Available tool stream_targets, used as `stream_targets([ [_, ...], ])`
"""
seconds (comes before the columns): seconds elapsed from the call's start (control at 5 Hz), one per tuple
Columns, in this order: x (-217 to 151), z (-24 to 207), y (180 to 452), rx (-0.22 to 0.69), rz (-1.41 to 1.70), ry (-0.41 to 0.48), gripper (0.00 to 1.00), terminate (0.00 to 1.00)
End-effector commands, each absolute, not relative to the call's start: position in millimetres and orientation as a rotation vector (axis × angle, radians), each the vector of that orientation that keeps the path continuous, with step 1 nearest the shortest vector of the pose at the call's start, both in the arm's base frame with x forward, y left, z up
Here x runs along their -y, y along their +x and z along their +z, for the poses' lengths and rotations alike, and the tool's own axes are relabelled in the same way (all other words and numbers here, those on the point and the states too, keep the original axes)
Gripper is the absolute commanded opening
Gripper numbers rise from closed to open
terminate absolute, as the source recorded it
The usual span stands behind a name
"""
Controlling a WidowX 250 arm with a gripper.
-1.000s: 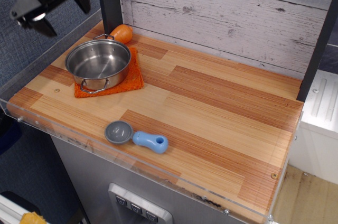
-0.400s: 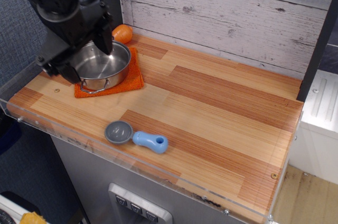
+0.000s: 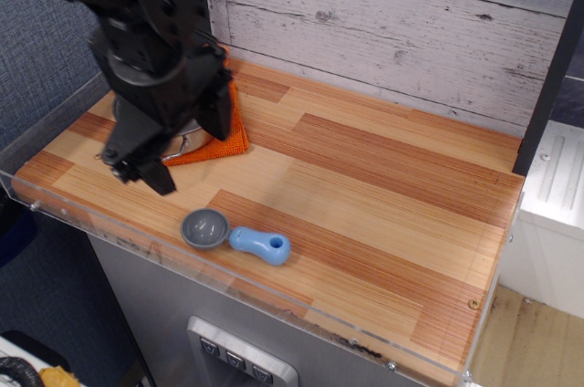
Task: Place the spoon on the top-right corner of the counter.
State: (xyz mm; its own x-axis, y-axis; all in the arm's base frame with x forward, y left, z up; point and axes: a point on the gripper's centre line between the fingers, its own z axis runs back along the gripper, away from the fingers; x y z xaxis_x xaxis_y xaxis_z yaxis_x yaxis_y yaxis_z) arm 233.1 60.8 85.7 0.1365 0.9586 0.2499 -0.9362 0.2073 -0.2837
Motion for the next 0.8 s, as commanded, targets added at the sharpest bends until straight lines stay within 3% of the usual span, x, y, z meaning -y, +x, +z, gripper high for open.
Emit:
stream_targets([
  [0.0,-29.5,68.7,235.0,0.403,1.332,-0.041,1.00,0.00],
  [0.6,0.7,29.7,236.8,0.364,1.270,0.022,1.00,0.00],
])
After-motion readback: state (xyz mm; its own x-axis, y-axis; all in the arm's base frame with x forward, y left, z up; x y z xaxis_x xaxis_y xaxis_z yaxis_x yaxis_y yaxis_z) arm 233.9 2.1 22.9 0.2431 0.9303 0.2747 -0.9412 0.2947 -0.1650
